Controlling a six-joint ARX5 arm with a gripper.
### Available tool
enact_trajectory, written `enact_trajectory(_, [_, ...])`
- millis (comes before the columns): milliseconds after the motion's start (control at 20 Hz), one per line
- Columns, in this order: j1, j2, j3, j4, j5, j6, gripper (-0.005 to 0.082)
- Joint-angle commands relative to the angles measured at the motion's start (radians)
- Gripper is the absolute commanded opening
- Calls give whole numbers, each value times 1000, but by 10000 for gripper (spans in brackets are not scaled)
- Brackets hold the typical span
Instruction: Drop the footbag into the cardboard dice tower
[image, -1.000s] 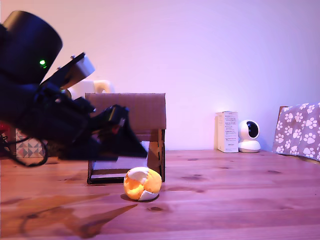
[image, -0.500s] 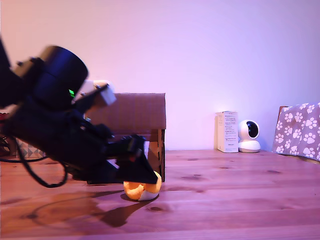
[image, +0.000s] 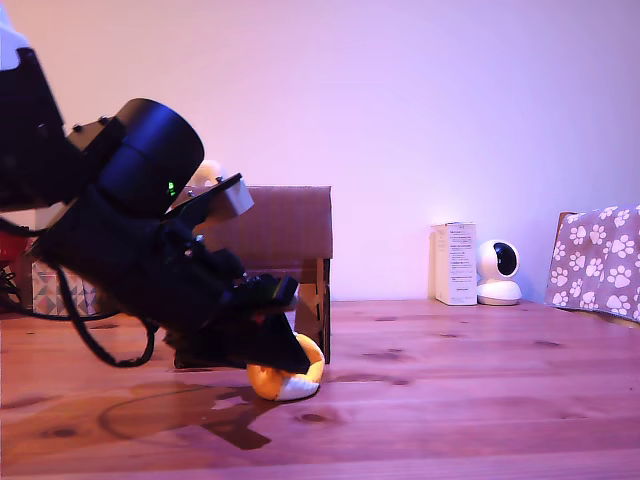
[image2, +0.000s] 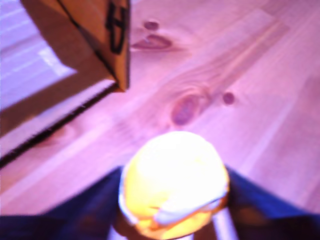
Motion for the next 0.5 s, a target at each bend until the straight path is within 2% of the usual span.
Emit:
enact_trajectory(0, [-3, -28, -6, -35, 19, 4, 122])
enact_trajectory(150, [-3, -129, -6, -140, 20, 4, 122])
enact_trajectory(450, [-3, -351, -6, -306, 53, 4, 123])
